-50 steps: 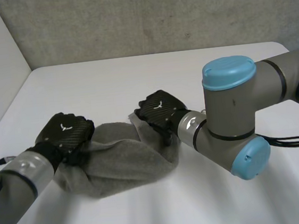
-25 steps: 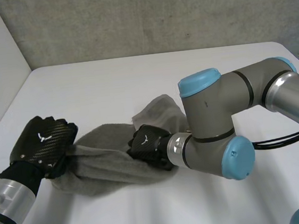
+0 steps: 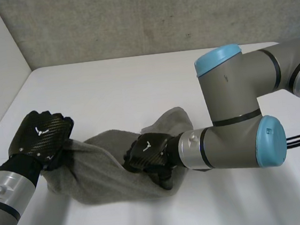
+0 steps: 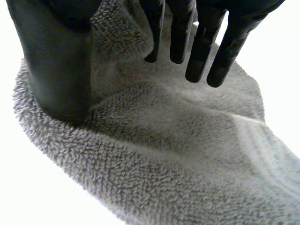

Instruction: Fold the towel.

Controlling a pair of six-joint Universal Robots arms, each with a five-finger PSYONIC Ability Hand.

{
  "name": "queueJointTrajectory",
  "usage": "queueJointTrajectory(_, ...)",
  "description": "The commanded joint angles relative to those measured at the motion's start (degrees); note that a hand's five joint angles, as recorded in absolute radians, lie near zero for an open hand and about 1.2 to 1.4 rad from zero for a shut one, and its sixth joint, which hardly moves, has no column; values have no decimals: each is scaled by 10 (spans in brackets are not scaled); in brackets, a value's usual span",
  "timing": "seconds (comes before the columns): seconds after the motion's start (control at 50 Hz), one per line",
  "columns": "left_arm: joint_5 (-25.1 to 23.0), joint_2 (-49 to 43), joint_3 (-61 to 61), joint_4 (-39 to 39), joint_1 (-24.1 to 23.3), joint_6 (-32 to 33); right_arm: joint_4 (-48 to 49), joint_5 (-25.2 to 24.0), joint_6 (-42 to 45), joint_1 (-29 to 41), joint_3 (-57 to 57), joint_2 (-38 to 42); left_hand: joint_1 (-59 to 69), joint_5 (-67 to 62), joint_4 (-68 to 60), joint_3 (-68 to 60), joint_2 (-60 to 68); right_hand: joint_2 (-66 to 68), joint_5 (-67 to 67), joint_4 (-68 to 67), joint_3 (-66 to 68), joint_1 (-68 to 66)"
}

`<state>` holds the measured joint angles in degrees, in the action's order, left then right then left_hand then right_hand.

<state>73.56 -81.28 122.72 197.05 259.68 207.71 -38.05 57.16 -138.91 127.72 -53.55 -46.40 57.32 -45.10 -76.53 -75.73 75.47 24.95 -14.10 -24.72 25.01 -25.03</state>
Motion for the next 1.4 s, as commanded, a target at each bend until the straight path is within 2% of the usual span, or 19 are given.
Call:
queueJointTrajectory(0.02,0,1,0,-1,2,0,-18,-8,2,2,-27,3,208,-231,-16,-24,27,259,-267,-261,258,-258)
queueJointTrajectory(0.08,0,1,-2,-1,3,1,-38,-20,3,2,-23,1,208,-231,-16,-24,27,403,-412,-405,402,-402)
queueJointTrajectory(0.1,0,1,-5,0,6,1,-57,-42,4,-2,-18,-1,208,-231,-16,-24,27,549,-558,-551,548,-548)
queueJointTrajectory(0.18,-1,1,-29,0,6,1,-81,-99,-6,-16,39,-4,210,-232,-18,-26,29,550,-559,-553,550,-550)
queueJointTrajectory(0.26,-1,-17,-58,8,5,-2,-74,-86,-36,-18,93,4,210,-232,-18,-26,29,550,-559,-553,550,-550)
queueJointTrajectory(0.38,4,-119,-173,28,-34,-7,51,52,-114,-18,194,26,215,-237,-23,-31,34,550,-559,-553,550,-550)
queueJointTrajectory(0.4,8,-145,-213,27,-44,-11,107,119,-124,-18,208,25,215,-237,-23,-31,34,550,-559,-553,550,-550)
queueJointTrajectory(0.42,8,-145,-214,27,-44,-11,107,119,-124,-18,209,25,215,-237,-23,-31,34,550,-559,-553,550,-550)
queueJointTrajectory(0.46,11,-185,-291,21,-58,-29,221,236,-132,-10,207,4,215,-237,-23,-31,34,550,-559,-553,550,-550)
queueJointTrajectory(0.52,17,-194,-335,19,-64,-62,284,277,-135,-6,168,-27,215,-237,-23,-31,34,550,-559,-553,550,-550)
queueJointTrajectory(0.58,22,-194,-343,18,-64,-82,286,269,-135,-6,145,-37,215,-237,-23,-31,34,550,-559,-553,550,-550)
queueJointTrajectory(0.62,25,-188,-331,14,-65,-115,282,238,-129,-5,94,-41,215,-237,-23,-31,34,175,-183,-177,174,-174)
queueJointTrajectory(0.64,25,-188,-331,14,-66,-115,282,238,-129,-5,93,-41,215,-237,-23,-31,34,173,-181,-175,172,-172)
queueJointTrajectory(0.68,20,-163,-284,15,-64,-125,265,202,-128,-1,44,-39,215,-237,-23,-31,34,-29,20,26,-29,29)
queueJointTrajectory(0.78,18,-124,-200,26,-54,-123,229,162,-130,-2,15,-26,214,-236,-21,-29,32,-135,126,133,-135,136)
queueJointTrajectory(0.96,12,-23,-101,27,-20,-124,163,113,-135,-12,20,-9,212,-234,-20,-28,30,-147,138,145,-148,148)
queueJointTrajectory(1.12,-97,98,-10,25,88,-128,84,38,-126,-12,47,38,207,-229,-15,-23,25,-140,132,138,-141,141)
queueJointTrajectory(1.3,-132,110,12,24,114,-130,6,37,-69,2,105,112,203,-226,-11,-19,22,-120,112,118,-121,121)
queueJointTrajectory(1.4,-134,103,12,26,112,-130,-22,36,-40,16,116,121,203,-226,-11,-19,22,68,-77,-71,68,-68)
